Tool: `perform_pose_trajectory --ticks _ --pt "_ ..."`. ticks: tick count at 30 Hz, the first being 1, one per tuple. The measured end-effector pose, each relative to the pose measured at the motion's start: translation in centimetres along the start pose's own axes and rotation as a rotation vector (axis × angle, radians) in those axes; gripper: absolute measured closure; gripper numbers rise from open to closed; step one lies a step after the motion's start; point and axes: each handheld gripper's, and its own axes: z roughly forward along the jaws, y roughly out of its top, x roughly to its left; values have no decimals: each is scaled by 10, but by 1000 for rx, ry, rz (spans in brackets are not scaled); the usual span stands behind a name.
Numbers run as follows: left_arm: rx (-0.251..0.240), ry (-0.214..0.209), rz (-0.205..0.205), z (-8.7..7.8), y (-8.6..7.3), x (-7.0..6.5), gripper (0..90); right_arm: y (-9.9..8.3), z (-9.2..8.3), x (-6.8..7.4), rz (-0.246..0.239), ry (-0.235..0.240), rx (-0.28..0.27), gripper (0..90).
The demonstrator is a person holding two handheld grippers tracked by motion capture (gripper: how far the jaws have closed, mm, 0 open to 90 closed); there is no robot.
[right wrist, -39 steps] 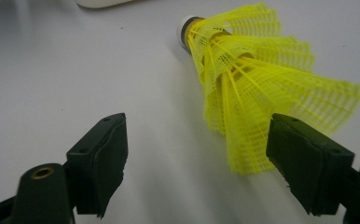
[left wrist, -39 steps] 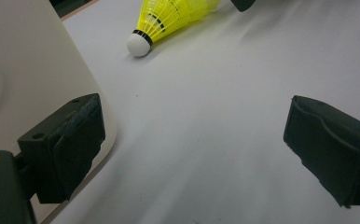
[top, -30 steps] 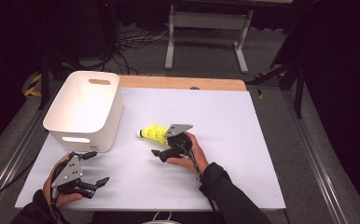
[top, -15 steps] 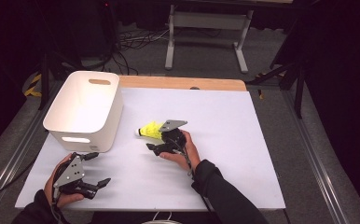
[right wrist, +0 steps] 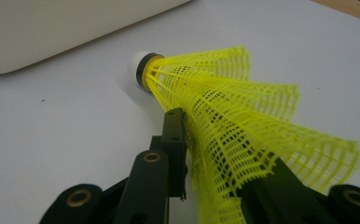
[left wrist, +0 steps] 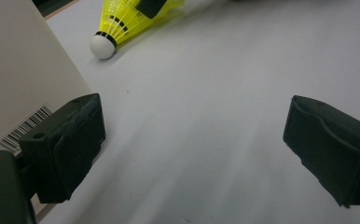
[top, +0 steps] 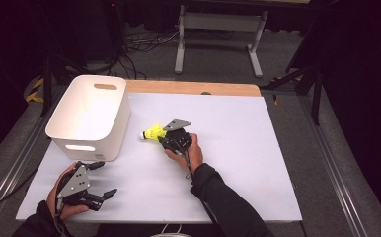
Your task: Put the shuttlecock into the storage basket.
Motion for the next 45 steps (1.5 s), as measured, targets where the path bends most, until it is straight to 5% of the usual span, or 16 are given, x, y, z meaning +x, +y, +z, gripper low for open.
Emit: perform_pose_trajectory --ticks 7,16,25,45 --pt "-2 2 -3 -1 0 0 63 3 4 5 -47 5 7 819" --pt "-5 5 -5 0 0 0 63 4 -2 3 -31 9 -24 823" --pt "-4 12 -2 -2 0 0 62 6 -20 -5 7 25 -98 823" --pt "0 17 -14 0 0 1 63 -6 -70 -6 -43 47 -199 823"
